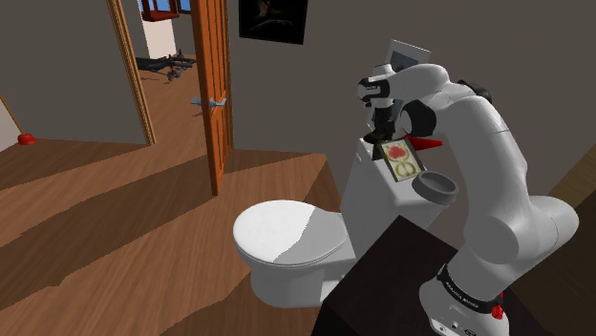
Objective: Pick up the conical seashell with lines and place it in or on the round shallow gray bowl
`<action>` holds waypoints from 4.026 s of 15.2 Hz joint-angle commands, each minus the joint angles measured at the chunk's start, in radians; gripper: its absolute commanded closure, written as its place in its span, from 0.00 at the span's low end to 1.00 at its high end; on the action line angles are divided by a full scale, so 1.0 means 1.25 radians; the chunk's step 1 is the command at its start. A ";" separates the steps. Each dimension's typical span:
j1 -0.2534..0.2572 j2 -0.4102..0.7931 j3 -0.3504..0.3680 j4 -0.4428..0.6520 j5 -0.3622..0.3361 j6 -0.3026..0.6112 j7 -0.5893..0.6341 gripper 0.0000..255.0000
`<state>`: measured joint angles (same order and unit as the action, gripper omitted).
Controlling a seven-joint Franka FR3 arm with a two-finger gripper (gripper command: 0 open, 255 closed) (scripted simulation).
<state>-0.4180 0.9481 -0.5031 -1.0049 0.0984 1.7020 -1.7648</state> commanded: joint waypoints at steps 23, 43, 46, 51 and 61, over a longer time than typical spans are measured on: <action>0.104 -0.049 -0.105 -0.101 0.135 -0.012 0.695 0.00; 0.111 -0.050 -0.104 -0.144 0.137 0.028 0.691 1.00; 0.111 -0.058 -0.107 -0.136 0.134 0.013 0.690 1.00; 0.108 -0.074 -0.113 -0.107 0.127 -0.029 0.689 1.00; 0.091 -0.092 -0.121 -0.023 0.117 -0.124 0.687 1.00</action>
<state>-0.2991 0.8315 -0.6539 -1.0513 0.2449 1.5615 -0.9068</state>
